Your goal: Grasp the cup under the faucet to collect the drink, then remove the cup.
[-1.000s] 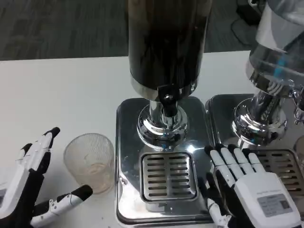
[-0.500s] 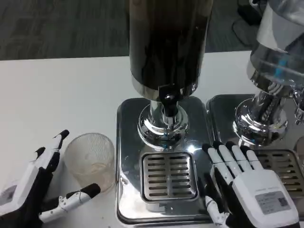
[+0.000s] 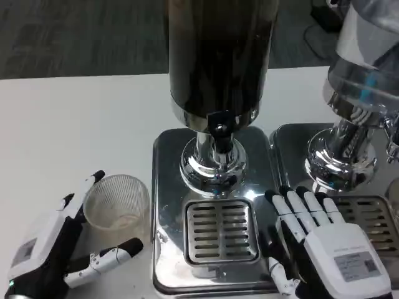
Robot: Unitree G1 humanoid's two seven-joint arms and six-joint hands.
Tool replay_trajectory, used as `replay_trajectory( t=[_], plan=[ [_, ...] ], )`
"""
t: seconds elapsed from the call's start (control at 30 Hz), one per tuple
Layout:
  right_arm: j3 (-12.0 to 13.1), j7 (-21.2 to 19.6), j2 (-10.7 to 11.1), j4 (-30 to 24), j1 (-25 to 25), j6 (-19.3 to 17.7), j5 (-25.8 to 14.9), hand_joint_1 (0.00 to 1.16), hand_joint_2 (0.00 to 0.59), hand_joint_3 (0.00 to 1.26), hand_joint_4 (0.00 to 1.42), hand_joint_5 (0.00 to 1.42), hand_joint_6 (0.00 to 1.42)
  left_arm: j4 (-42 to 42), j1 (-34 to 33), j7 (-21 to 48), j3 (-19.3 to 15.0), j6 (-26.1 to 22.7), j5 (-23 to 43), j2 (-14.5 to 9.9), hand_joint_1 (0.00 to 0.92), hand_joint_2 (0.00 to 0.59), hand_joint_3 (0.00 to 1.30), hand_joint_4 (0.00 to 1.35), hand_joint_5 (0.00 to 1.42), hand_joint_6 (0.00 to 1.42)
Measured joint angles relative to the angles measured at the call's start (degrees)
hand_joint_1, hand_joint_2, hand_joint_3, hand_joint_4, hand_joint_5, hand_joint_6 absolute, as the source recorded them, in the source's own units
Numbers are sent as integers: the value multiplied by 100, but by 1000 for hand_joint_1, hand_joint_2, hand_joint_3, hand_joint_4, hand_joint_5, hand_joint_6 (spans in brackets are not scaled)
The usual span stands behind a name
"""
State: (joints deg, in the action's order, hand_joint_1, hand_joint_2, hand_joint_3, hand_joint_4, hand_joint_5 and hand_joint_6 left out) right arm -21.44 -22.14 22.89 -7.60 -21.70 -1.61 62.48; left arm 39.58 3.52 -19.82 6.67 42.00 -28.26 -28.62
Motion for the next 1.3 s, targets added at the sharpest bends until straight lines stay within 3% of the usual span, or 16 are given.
replay_trajectory(
  t=[0.33, 0.57, 0.8, 1.07, 1.3],
  plan=[
    [-37, 0, -33, 0, -10, 87, 0, 47, 532, 58, 0, 0, 0, 378, -349, -1, 47, 183, 126, 164, 198, 24, 0, 0, 241, 136],
    [-57, 0, -84, 0, -20, 129, 1, 44, 524, 63, 0, 0, 0, 537, -485, -11, 105, 264, 128, 169, 280, 48, 7, 14, 275, 157],
    [-63, -1, -122, -9, -107, 175, 26, 43, 523, 64, 0, 0, 0, 619, -639, -60, 149, 270, 68, 181, 439, 94, 77, 91, 340, 201],
    [-61, -1, -132, -128, -129, 176, 28, 42, 520, 64, 0, 0, 0, 651, -658, -309, 213, 280, -4, 188, 486, 114, 149, 207, 429, 257],
    [-60, -1, -128, -129, -142, 176, 27, 41, 517, 64, 0, 0, 0, 656, -643, -950, 264, 399, -375, 222, 492, 137, 248, 303, 523, 297]
  ],
)
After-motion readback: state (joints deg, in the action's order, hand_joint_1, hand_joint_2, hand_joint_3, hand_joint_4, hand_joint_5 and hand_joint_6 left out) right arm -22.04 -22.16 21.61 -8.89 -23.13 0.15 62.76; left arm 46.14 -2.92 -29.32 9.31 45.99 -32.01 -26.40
